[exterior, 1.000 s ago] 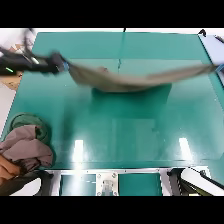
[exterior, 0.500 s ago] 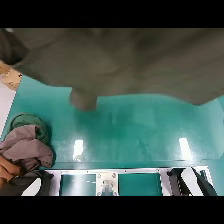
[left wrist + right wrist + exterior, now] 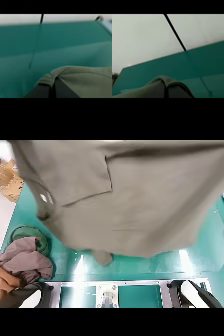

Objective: Fold the shirts.

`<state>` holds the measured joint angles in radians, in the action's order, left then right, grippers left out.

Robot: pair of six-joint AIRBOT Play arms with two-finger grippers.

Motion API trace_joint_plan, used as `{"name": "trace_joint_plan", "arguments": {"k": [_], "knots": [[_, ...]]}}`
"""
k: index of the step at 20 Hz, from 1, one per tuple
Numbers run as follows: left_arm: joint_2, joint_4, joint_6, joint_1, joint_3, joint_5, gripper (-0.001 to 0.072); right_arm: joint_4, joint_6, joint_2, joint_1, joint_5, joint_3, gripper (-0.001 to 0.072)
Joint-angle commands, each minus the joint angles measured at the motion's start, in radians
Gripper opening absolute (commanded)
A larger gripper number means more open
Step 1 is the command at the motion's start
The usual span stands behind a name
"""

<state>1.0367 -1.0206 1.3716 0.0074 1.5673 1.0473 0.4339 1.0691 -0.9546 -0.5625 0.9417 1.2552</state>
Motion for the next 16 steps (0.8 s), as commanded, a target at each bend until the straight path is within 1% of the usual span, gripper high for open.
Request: {"name": "trace_joint_plan", "arguments": {"k": [1,3,4,6,8,10,11,13,16], "knots": [[0.204,0.037,-0.081,0.001,-0.199,-0.199,0.0027,0.069,-0.008,-0.197,0.132,-0.180,-0.150,0.0014],[0.372,0.071,-0.099,0.001,-0.193,-0.290,0.0027,0.064,-0.008,-0.371,0.164,-0.233,-0.130,0.0014],[0.436,0.097,-0.102,0.001,-0.190,-0.342,0.0026,0.064,-0.007,-0.453,0.169,-0.238,-0.100,0.0014],[0.541,0.153,-0.140,0.001,-0.156,-0.421,0.0027,0.034,-0.005,-0.605,0.171,-0.216,-0.016,0.0014],[0.595,0.165,-0.154,0.001,-0.115,-0.460,0.0027,-0.003,-0.002,-0.705,0.171,-0.204,0.064,0.0014],[0.612,0.165,-0.158,0.001,-0.097,-0.505,0.0027,-0.011,0.005,-0.755,0.171,-0.200,0.128,0.0015],[0.612,0.164,-0.175,0.001,-0.097,-0.518,0.0027,-0.011,0.005,-0.767,0.171,-0.200,0.145,0.0014],[0.613,0.160,-0.226,0.001,-0.097,-0.498,0.0027,0.016,0.005,-0.773,0.170,-0.192,0.146,0.0014],[0.626,0.130,-0.254,0.001,-0.114,-0.418,0.0027,0.142,0.013,-0.773,0.170,-0.137,0.129,0.0014]]}}
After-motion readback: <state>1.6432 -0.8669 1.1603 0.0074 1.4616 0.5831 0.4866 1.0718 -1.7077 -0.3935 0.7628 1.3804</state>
